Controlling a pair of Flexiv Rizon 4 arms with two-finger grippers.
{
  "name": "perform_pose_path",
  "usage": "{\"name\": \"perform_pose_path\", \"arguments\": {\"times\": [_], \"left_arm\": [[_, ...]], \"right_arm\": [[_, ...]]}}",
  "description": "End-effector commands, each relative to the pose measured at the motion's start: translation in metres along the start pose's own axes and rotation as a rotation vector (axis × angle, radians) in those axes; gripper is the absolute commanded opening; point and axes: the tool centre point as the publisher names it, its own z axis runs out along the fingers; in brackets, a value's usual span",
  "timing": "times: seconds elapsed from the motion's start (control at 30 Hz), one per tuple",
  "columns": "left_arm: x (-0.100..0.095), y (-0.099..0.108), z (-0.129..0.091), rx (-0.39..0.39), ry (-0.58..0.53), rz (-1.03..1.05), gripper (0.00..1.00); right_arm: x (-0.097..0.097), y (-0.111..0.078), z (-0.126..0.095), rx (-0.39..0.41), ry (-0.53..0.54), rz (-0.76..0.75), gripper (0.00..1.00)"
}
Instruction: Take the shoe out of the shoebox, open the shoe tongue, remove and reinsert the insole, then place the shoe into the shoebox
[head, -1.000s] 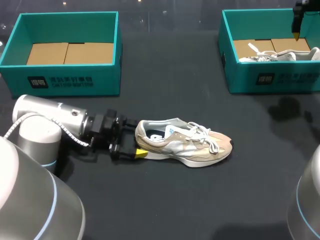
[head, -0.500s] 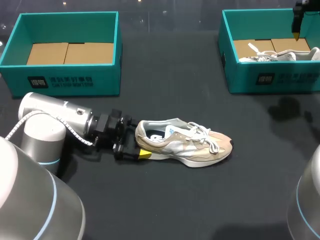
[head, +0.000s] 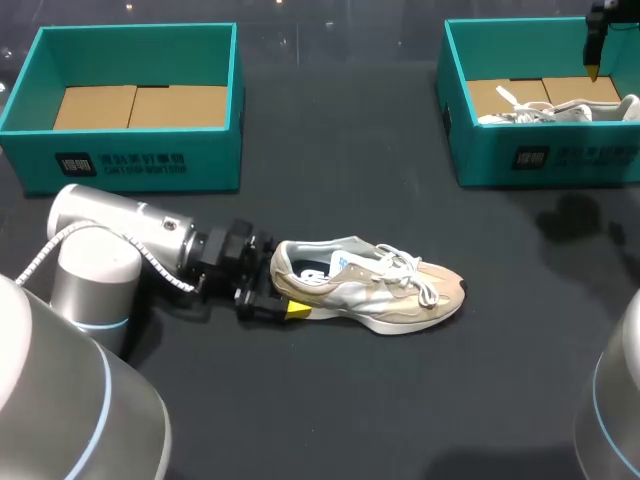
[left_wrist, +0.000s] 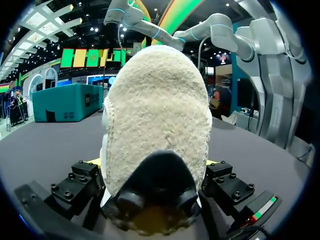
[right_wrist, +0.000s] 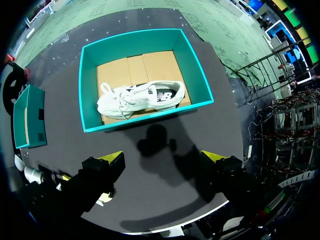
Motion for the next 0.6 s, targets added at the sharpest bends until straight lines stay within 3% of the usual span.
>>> {"name": "perform_pose_path", "arguments": {"times": [0.03,0.07,0.6], "left_arm": [[0.0000,0.0021,0.0054,0.001,-0.011,-0.004,0.38],[0.0000,0.0022,0.0055,0.002,-0.012,-0.005,0.00],[0.0011,0.0015,0.0025,0.003,-0.036,-0.011,0.00]], "right_arm": [[0.0000,0.0000,0.0001,0.000,0.000,0.000,1.00],[0.0000,0.0000,0.0001,0.000,0.000,0.000,1.00],[0.0000,0.0000,0.0001,0.000,0.000,0.000,1.00]]}}
